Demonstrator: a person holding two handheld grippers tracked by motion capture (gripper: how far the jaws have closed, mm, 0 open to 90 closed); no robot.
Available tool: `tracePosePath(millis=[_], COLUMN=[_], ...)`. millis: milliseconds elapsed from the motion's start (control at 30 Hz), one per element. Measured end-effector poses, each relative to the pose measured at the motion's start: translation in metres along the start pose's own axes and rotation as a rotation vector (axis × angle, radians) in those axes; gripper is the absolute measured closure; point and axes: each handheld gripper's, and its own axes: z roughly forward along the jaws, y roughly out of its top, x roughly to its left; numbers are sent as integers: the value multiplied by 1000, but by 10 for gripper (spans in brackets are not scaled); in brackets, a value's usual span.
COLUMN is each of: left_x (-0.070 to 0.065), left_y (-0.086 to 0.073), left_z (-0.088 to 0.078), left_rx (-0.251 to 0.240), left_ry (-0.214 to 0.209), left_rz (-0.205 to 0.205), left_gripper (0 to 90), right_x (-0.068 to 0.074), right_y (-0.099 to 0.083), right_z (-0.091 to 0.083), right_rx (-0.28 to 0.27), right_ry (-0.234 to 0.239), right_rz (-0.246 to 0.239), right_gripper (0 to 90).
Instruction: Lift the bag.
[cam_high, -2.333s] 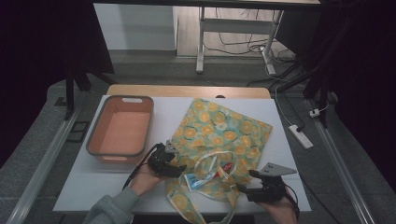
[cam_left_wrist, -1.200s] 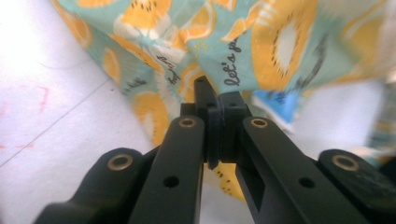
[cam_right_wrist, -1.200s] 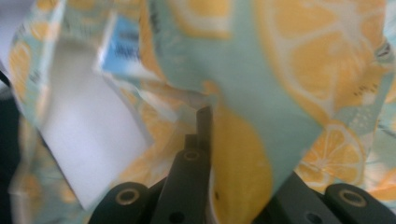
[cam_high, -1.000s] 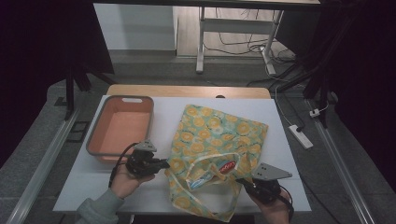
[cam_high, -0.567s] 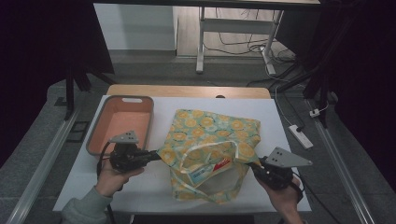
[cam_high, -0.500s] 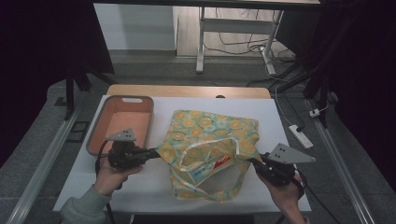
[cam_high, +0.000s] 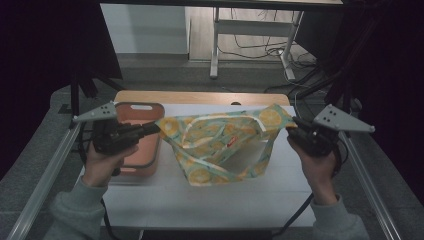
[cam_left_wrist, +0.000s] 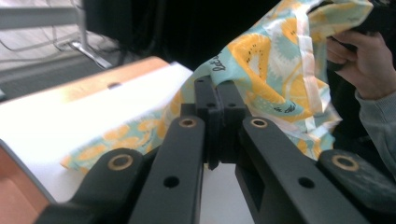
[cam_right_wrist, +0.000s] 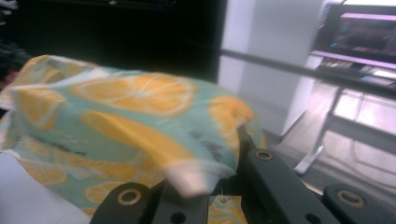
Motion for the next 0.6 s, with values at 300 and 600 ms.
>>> tracePosePath(millis=[300,600], left_x=[31,54], left_y=[-5,-49], left_z=[40,94], left_rx=[84,280], left_ry=[64,125], left_rz=[-41,-69], left_gripper=[891,889], right_x=[-38,-56], right_y=[-10,-99], right_z=[43,93], right_rx=[95,319], right_ry=[-72,-44], right_rz=[48,157], right_gripper=[900,900])
